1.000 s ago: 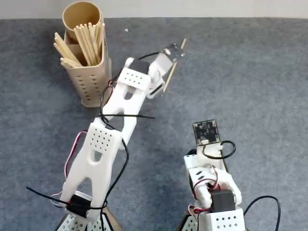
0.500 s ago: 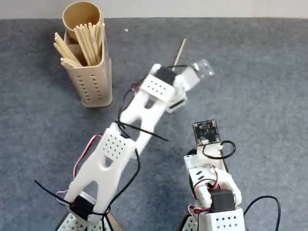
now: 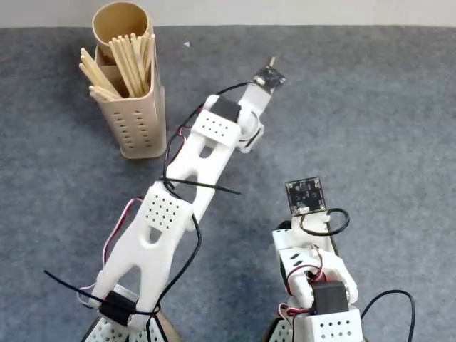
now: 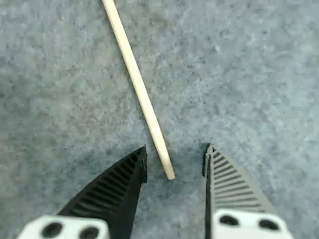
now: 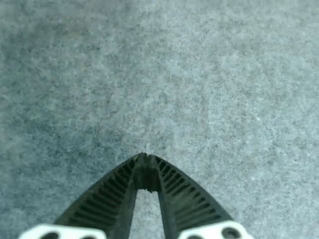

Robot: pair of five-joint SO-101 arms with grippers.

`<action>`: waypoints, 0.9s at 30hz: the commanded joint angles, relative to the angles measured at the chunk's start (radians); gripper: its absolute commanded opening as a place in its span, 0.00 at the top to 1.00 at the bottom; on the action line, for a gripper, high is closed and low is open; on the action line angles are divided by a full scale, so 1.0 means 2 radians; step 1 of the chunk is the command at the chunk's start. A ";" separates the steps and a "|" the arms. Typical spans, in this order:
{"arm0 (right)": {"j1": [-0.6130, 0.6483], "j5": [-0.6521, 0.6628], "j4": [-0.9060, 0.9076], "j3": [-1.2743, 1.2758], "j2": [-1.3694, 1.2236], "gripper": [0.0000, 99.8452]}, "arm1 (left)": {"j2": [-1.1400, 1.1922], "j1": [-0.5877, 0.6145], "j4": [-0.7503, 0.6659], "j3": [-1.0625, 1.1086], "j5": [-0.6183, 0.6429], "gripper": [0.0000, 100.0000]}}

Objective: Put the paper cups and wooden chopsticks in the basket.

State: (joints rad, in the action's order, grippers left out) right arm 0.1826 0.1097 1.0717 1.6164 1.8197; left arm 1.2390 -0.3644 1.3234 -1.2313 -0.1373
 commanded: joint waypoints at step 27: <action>0.000 0.005 -0.010 -0.003 0.003 0.99 | -0.175 0.012 0.238 -0.129 0.005 1.00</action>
State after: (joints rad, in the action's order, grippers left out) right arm 0.1826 0.1097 1.0687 1.6164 1.8197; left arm 1.1239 -0.3905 1.7714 -1.5796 -0.1389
